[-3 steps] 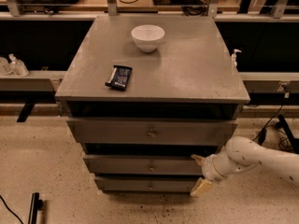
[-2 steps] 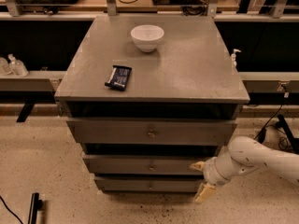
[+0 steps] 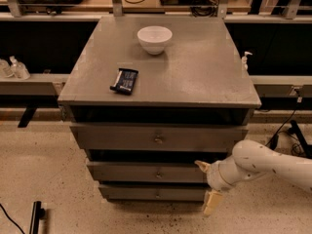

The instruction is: Open middle drawer

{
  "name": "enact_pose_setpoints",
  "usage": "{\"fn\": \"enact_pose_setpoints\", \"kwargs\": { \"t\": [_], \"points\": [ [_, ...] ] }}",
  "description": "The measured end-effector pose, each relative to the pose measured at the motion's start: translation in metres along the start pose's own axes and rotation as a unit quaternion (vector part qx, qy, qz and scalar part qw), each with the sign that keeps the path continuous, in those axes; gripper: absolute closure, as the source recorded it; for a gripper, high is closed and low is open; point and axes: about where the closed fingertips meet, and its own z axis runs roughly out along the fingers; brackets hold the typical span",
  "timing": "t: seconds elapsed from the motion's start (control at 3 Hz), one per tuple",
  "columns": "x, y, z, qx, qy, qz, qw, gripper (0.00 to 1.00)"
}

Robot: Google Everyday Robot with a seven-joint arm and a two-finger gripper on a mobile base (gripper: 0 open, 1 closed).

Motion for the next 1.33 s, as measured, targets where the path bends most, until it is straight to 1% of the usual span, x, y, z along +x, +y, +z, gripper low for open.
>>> {"fn": "enact_pose_setpoints", "kwargs": {
  "t": [0.33,0.67,1.0,1.33],
  "points": [
    [0.000,-0.025,0.008,0.025,0.010,-0.001,0.9996,0.00],
    [0.011,-0.047,0.018,0.040,0.019,0.005,0.9990,0.00],
    [0.029,-0.063,0.028,0.043,0.024,0.019,0.9986,0.00],
    [0.042,-0.070,0.036,0.042,0.032,0.028,0.9982,0.14]
  ]
}}
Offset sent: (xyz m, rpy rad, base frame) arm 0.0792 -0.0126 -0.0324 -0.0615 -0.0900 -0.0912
